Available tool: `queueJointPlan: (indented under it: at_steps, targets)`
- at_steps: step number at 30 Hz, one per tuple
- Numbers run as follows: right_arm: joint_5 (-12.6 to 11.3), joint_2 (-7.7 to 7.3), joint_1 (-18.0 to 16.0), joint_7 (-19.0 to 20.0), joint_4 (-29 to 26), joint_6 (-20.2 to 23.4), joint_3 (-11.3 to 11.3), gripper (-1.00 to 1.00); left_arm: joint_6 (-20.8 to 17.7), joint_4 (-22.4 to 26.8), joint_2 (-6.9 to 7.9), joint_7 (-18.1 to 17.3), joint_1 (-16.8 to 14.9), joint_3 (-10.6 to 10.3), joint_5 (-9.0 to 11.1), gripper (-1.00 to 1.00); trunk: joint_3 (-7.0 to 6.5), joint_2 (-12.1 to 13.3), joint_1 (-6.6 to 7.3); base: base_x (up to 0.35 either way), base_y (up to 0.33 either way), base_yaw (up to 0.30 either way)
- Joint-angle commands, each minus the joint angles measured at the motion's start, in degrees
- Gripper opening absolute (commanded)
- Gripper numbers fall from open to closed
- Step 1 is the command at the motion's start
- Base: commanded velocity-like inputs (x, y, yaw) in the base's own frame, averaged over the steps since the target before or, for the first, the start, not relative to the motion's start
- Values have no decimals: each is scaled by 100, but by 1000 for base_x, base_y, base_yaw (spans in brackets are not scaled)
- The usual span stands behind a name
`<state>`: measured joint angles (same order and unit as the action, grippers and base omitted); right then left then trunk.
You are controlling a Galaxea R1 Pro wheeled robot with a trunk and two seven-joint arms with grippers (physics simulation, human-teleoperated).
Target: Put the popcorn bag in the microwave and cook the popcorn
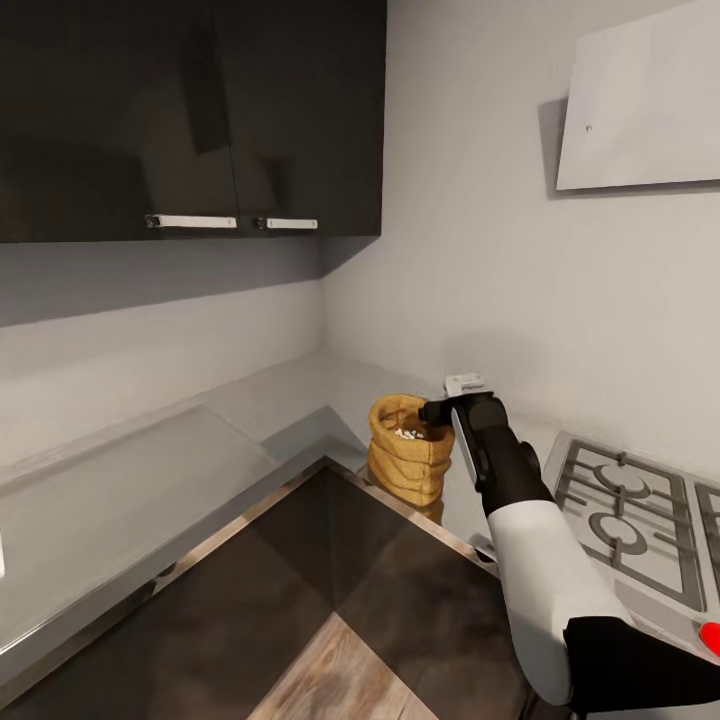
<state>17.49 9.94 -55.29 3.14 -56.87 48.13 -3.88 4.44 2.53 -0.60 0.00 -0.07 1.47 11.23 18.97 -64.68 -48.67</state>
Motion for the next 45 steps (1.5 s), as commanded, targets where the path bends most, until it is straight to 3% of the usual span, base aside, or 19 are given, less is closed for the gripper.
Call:
queueJointPlan:
  at_steps: [1, 4, 7, 9, 29, 34, 43, 44, 45]
  targets:
    - [39, 6, 3, 32, -4, 19, -16, 100, 13, 2, -1, 0, -1, 11, 29, 100, 6, -4, 0, 0, 0, 0]
    - [36, 6, 150, 25, -7, 12, -34, 100, 12, 2, -1, 0, -1, 12, 29, 100, 6, -4, 0, 0, 0, 0]
    - [48, 6, 189, 35, -32, 8, -373, 100, 13, 2, -1, -7, 0, 11, 29, 100, 6, -4, 0, -6, 0, 0]
    - [61, 6, 193, 37, -33, 4, -447, 100, 13, 2, -1, -8, -1, 18, 29, 100, 6, -4, 0, -76, 0, 0]
    - [32, 6, 194, 38, 76, 84, -463, 100, 13, 2, -1, -9, -2, 20, 29, 100, 6, -4, 0, -39, 0, 0]
    - [30, 6, 194, 31, 493, 25, -456, 100, 13, 2, -1, -9, -1, 19, 29, 100, 6, -4, 0, 0, 0, 0]
    - [107, 6, 194, 37, 544, 39, -457, 100, 13, 2, -1, -9, -1, 20, 29, 100, 6, -4, 0, 0, 0, 0]
    - [29, -28, 194, 71, 154, 6, -488, 100, 22, 17, 7, -9, 1, 29, 37, 100, 5, -3, 0, 0, 0, 0]
    - [-84, -6, 194, 65, 182, -25, -518, 100, 22, 17, 7, -9, -1, 29, 37, 100, 5, -3, 0, 0, 0, 0]
